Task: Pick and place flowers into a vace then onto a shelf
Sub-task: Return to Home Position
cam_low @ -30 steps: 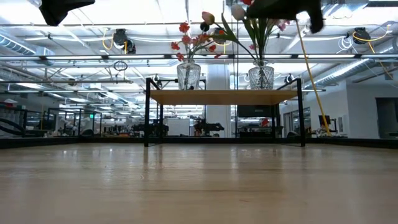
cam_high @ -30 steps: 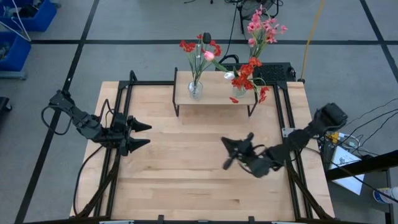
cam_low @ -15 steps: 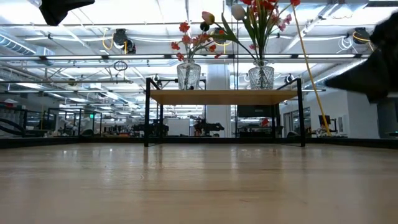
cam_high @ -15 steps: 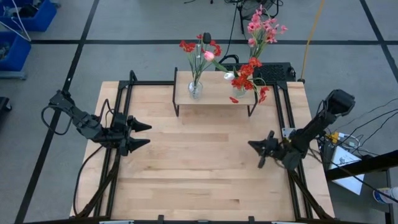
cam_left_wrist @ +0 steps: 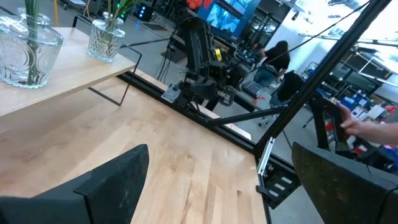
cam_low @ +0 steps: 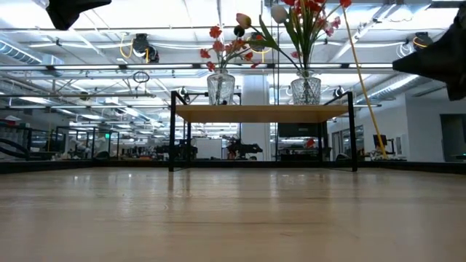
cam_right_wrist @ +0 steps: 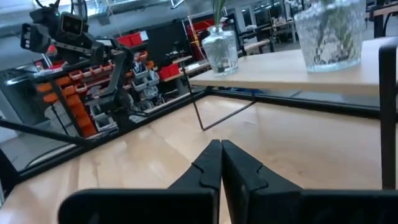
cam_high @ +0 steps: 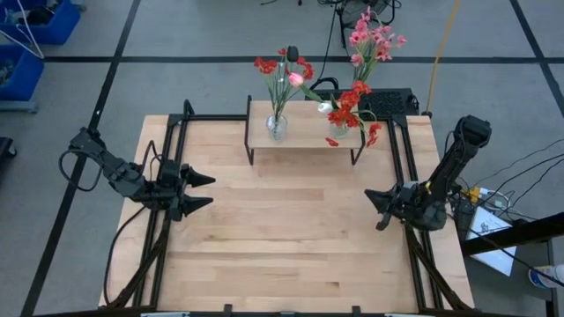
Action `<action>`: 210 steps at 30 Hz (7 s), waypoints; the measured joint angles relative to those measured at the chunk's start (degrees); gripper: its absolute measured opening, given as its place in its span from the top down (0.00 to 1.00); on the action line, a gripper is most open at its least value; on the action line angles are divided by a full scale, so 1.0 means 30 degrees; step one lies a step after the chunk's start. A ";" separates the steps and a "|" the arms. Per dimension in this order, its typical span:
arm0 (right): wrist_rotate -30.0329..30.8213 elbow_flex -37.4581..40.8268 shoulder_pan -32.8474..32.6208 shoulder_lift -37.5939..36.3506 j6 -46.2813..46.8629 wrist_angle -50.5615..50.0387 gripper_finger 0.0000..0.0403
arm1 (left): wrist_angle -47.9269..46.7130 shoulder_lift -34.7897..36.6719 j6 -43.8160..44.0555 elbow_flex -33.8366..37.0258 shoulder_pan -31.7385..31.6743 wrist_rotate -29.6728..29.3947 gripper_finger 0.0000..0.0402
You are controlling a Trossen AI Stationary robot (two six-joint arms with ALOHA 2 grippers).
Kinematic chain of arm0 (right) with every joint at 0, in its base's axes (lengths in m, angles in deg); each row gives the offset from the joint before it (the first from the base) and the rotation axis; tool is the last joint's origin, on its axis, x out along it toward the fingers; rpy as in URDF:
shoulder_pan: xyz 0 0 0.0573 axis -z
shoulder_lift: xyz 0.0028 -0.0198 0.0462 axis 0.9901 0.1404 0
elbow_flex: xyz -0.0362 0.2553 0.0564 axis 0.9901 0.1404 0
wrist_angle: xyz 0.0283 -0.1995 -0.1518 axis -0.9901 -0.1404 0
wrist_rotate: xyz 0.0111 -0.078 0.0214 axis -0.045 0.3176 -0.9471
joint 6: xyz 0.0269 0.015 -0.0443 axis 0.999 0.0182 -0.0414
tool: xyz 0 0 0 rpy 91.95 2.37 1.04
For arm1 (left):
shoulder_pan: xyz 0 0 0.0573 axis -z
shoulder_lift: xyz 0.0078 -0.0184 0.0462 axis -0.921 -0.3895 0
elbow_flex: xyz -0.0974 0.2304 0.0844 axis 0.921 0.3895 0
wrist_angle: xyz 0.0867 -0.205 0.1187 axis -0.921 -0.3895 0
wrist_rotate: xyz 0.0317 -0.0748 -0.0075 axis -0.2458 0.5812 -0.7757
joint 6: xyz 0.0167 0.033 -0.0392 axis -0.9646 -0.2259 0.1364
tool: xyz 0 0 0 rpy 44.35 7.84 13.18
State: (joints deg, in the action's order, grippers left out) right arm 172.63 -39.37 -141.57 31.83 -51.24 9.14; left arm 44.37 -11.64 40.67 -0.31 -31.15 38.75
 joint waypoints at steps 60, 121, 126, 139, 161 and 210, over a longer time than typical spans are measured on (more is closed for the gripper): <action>-2.1555 0.0029 1.3516 -1.4560 -1.7615 -1.1888 0.99 | -0.0048 -0.0282 0.0000 0.0000 0.0000 -0.0051 0.01; -2.1551 0.0029 1.3512 -1.4554 -1.7615 -1.1883 0.99 | -0.0047 -0.0282 0.0000 0.0000 0.0007 -0.0044 0.01; -2.1549 0.0029 1.3509 -1.4553 -1.7615 -1.1887 0.99 | -0.0047 -0.0282 0.0000 0.0000 0.0004 -0.0044 0.01; -2.1555 0.0029 1.3510 -1.4553 -1.7615 -1.1881 0.99 | -0.0041 -0.0282 0.0000 0.0000 0.0002 -0.0046 0.01; -2.1552 0.0029 1.3510 -1.4553 -1.7623 -1.1881 0.99 | -0.0047 -0.0275 0.0000 0.0000 0.0000 -0.0044 0.01; -2.1555 0.0029 1.3509 -1.4553 -1.7617 -1.1885 0.99 | -0.0041 -0.0279 0.0000 0.0000 0.0003 -0.0048 0.01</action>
State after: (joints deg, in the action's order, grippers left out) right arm 107.97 -39.28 -101.04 -11.83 -104.09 -26.52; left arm 44.25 -12.47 40.67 -0.31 -31.14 38.61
